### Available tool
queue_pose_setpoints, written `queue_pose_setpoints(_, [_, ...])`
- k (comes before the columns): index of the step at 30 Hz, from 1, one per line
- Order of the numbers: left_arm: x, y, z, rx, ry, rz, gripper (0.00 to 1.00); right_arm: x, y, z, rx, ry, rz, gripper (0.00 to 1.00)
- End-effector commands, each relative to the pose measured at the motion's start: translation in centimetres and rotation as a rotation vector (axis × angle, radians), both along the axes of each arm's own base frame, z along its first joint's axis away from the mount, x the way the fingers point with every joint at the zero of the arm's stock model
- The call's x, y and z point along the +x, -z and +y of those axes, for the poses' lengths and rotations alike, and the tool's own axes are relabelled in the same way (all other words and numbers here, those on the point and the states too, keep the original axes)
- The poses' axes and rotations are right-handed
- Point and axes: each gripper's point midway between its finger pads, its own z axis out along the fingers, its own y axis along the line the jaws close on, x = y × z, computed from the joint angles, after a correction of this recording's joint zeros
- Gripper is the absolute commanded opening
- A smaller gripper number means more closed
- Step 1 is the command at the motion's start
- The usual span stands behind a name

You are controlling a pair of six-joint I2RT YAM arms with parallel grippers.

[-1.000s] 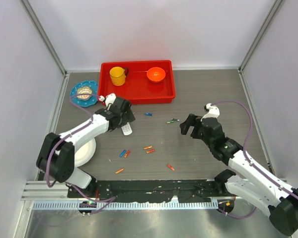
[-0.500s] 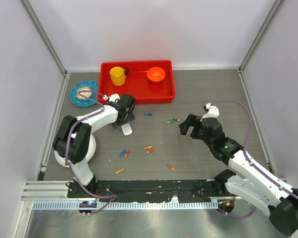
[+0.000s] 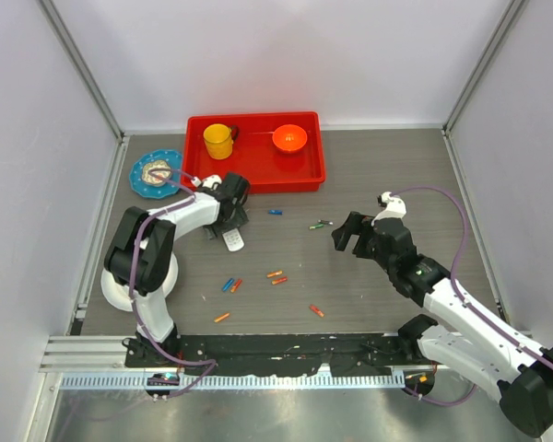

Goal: Load the batteries into the remote control

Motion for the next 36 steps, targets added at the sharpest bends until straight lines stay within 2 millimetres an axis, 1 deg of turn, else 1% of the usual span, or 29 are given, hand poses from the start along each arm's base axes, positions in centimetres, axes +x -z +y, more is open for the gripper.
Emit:
queue_pose_setpoints(1, [1.3, -0.5, -0.3, -0.004, 0.005, -0.031, 0.75, 0.3, -0.7, 0.3, 0.023, 0.004, -0.023, 0.96])
queue_pose_setpoints(5, [1.3, -0.2, -0.2, -0.002, 0.001, -0.026, 0.74, 0.2, -0.4, 0.2, 0.022, 0.004, -0.015, 0.95])
queue_pose_setpoints(19, [0.9, 0.8, 0.1, -0.008, 0.003, -0.01, 0.6, -0.1, -0.4, -0.1, 0.022, 0.013, -0.015, 0.95])
queue_pose_setpoints(26, [0.8, 0.2, 0.3, -0.012, 0.007, -0.038, 0.5, -0.1, -0.4, -0.1, 0.023, 0.017, -0.015, 0.95])
queue_pose_setpoints(29, [0.9, -0.3, 0.3, -0.025, 0.008, -0.06, 0.4, -0.1, -0.2, 0.0, 0.024, 0.013, -0.007, 0.95])
queue_pose_setpoints(30, [1.0, -1.0, 0.2, -0.033, 0.008, -0.078, 0.3, -0.1, -0.3, 0.1, 0.031, 0.011, -0.007, 0.95])
queue_pose_setpoints(32, [0.9, -1.6, 0.2, -0.046, 0.01, -0.091, 0.16, -0.1, -0.5, 0.1, 0.034, 0.01, -0.009, 0.95])
queue_pose_setpoints(33, [0.8, -2.7, 0.2, -0.062, 0.01, -0.114, 0.0, -0.1, -0.7, 0.1, 0.03, 0.009, -0.013, 0.95])
queue_pose_setpoints(34, [0.7, -3.5, 0.0, -0.078, 0.011, -0.131, 0.0, -0.1, -0.8, 0.1, 0.028, 0.008, -0.011, 0.95])
queue_pose_setpoints(35, [0.0, -4.0, -0.3, -0.112, 0.016, -0.132, 0.0, 0.0, -1.5, 0.1, 0.033, 0.006, -0.025, 0.95])
queue_pose_setpoints(36, [0.0, -4.9, -0.8, -0.146, 0.023, -0.165, 0.0, 0.0, -1.8, 0.1, 0.035, 0.004, -0.029, 0.95])
